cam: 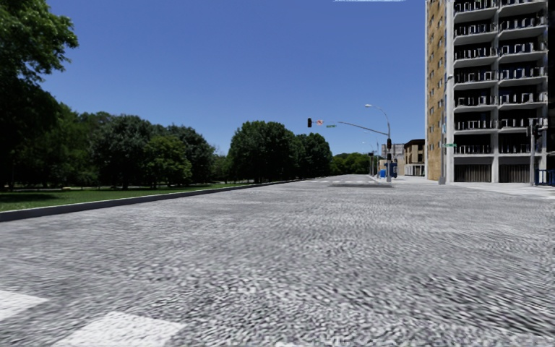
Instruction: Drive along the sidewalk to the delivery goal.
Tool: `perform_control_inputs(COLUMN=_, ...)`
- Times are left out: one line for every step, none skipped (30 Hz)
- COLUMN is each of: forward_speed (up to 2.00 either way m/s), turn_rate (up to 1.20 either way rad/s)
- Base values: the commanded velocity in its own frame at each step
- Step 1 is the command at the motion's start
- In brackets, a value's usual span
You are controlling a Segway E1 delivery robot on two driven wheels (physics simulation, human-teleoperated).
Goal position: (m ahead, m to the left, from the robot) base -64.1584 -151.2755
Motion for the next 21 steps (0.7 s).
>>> perform_control_inputs(forward_speed=-0.44, turn_rate=-0.40)
perform_control_inputs(forward_speed=-0.44, turn_rate=-0.40)
perform_control_inputs(forward_speed=-0.44, turn_rate=-0.40)
perform_control_inputs(forward_speed=-0.44, turn_rate=-0.40)
perform_control_inputs(forward_speed=-0.44, turn_rate=-0.40)
perform_control_inputs(forward_speed=-0.44, turn_rate=-0.42)
perform_control_inputs(forward_speed=-0.44, turn_rate=-0.42)
perform_control_inputs(forward_speed=-0.45, turn_rate=-0.43)
perform_control_inputs(forward_speed=-0.46, turn_rate=-0.43)
perform_control_inputs(forward_speed=-0.47, turn_rate=-0.43)
perform_control_inputs(forward_speed=-0.47, turn_rate=-0.43)
perform_control_inputs(forward_speed=-0.47, turn_rate=-0.44)
perform_control_inputs(forward_speed=-0.47, turn_rate=-0.45)
perform_control_inputs(forward_speed=-0.47, turn_rate=-0.50)
perform_control_inputs(forward_speed=-0.47, turn_rate=-0.50)
perform_control_inputs(forward_speed=-0.47, turn_rate=-0.53)
perform_control_inputs(forward_speed=-0.47, turn_rate=-0.57)
perform_control_inputs(forward_speed=-0.47, turn_rate=-0.57)
perform_control_inputs(forward_speed=-0.47, turn_rate=-0.57)
perform_control_inputs(forward_speed=-0.47, turn_rate=-0.57)
perform_control_inputs(forward_speed=-0.46, turn_rate=-0.57)
